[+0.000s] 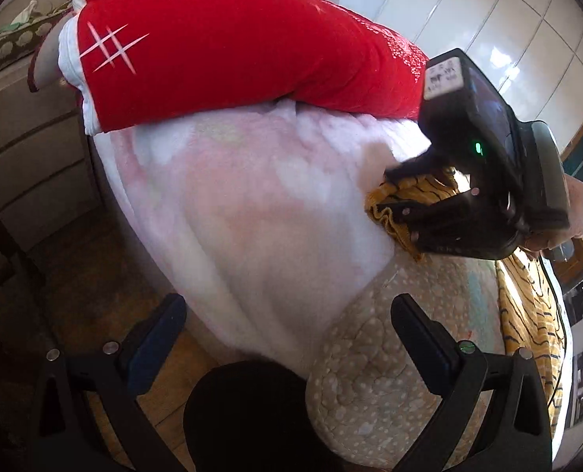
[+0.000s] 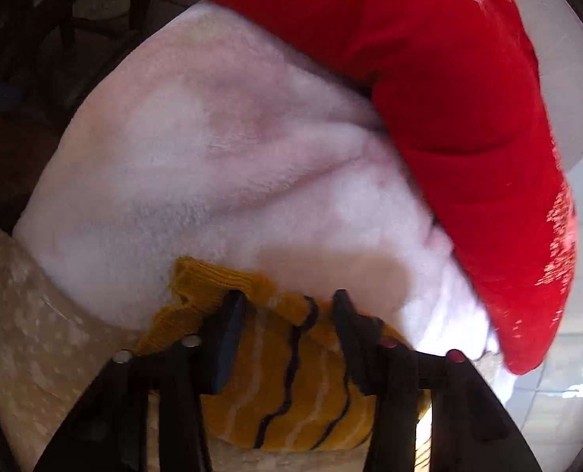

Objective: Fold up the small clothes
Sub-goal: 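Reach the right tool to the other sleeve cuff and grasp it, then lift and fold the second sleeve across the body, release with right tool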

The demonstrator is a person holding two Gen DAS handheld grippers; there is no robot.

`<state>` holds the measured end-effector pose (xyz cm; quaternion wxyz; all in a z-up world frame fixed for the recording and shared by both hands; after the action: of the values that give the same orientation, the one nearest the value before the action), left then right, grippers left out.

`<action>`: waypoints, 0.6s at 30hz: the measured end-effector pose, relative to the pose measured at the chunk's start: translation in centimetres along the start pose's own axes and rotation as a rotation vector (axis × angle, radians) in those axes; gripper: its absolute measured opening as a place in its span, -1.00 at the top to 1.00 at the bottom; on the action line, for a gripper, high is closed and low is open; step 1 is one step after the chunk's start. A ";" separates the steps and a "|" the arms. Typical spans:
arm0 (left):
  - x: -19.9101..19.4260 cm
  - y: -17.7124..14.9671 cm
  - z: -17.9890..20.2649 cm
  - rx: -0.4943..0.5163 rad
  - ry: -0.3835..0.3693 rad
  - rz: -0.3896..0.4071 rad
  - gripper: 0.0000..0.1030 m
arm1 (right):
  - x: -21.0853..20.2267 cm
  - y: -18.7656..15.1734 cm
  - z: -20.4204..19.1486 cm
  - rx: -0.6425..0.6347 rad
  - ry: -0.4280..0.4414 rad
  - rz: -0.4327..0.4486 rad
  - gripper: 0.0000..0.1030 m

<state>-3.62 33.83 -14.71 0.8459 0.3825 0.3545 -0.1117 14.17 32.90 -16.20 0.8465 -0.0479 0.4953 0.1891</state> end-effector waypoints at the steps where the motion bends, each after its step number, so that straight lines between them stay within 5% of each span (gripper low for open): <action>1: 0.0 0.0 -0.2 -0.008 -0.001 0.001 -1.00 | 0.0 0.2 0.1 0.065 0.054 -0.022 0.73; 5: -0.2 -0.1 -0.5 -0.036 0.000 -0.001 -1.00 | -2.1 0.5 1.9 0.248 0.034 0.038 0.82; 10: -1.3 0.6 1.7 0.005 -0.023 0.025 -1.00 | -12.6 -2.3 13.1 0.800 0.088 0.347 0.83; 14: -2.1 1.2 4.3 0.046 -0.068 0.048 -1.00 | -20.2 -13.3 22.3 1.248 0.010 0.523 0.83; 18: -1.9 1.0 7.2 0.099 -0.110 0.037 -1.00 | -22.5 -29.0 25.4 1.650 -0.094 0.476 0.83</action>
<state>-0.82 29.10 -9.58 0.8460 0.4239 0.2944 -0.1341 35.84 6.75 12.82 0.5682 0.6958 0.4355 -0.0573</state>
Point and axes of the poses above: each gripper's, at about its wrist camera, not at the fingertips, and x roughly the way its jaws point, z to its right, y to its top, the point moved 6 cm from there along x, roughly the way its jaws point, and after that the axes turned 7 degrees about -y, right-handed, at the moved point
